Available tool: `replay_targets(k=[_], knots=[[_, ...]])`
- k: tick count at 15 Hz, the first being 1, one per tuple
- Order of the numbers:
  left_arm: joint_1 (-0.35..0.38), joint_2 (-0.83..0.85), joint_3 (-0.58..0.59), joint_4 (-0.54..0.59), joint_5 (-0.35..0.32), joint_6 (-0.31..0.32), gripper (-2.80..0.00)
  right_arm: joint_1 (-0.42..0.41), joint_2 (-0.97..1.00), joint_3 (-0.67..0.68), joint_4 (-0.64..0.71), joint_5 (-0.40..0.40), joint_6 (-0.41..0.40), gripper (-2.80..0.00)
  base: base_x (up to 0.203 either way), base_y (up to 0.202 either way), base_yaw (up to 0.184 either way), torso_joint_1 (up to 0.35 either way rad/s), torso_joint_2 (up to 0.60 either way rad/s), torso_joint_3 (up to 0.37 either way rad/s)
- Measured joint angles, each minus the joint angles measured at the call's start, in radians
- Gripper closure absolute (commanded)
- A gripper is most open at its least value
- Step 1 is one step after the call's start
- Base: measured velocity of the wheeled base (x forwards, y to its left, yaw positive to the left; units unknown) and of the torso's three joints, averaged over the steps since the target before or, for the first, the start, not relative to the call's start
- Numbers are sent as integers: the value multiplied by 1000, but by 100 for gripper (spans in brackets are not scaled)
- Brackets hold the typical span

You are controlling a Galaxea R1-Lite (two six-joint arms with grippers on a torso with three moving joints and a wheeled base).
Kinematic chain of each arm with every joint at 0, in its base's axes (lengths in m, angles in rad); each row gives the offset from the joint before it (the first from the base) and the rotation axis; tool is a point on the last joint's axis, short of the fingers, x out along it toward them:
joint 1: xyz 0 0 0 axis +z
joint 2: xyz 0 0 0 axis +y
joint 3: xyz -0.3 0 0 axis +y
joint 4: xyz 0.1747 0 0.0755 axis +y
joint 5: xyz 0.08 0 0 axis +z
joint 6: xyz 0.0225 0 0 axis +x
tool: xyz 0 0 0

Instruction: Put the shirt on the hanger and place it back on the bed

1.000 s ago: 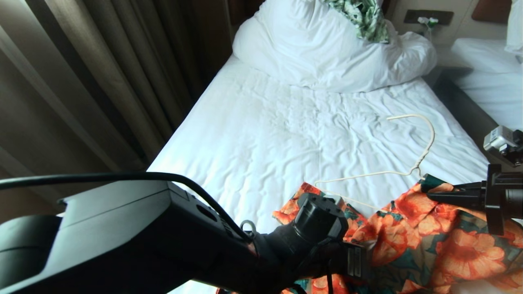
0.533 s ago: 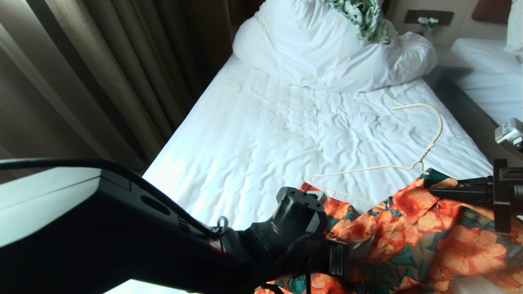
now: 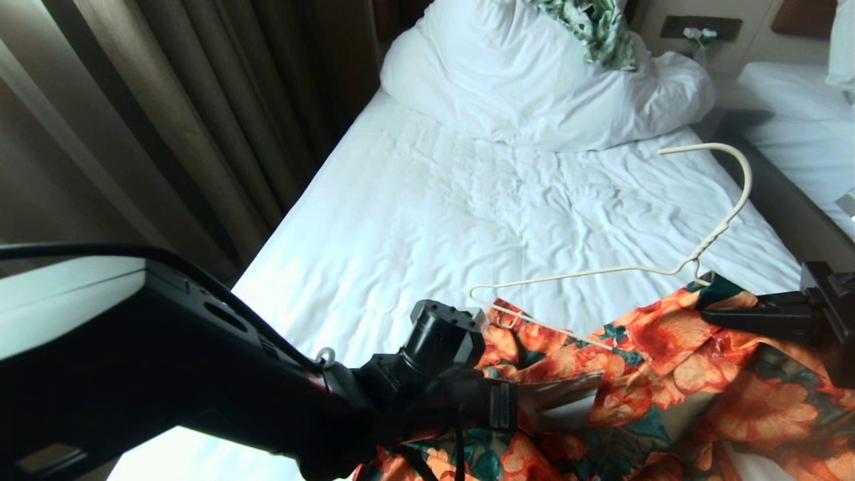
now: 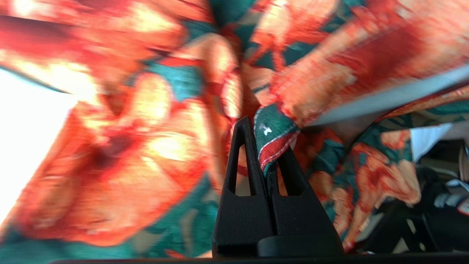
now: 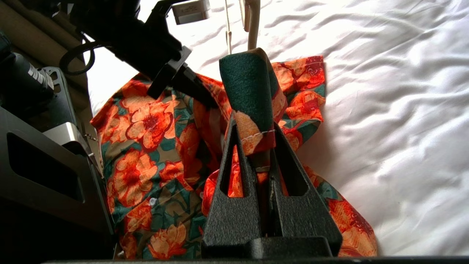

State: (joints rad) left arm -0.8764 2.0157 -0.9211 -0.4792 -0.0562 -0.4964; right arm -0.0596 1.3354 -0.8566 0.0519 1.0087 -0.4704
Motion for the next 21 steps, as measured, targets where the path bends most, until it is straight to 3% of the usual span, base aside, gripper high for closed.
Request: replay_targets(k=[8, 21], knots=[[234, -19, 55, 2, 1, 105, 0, -3, 8, 4, -3, 3, -2, 0, 0, 0, 0, 0, 0, 0], [232, -28, 73, -3, -8, 111, 0, 0, 12, 15, 9, -14, -11, 0, 0, 0, 0, 0, 0, 0]])
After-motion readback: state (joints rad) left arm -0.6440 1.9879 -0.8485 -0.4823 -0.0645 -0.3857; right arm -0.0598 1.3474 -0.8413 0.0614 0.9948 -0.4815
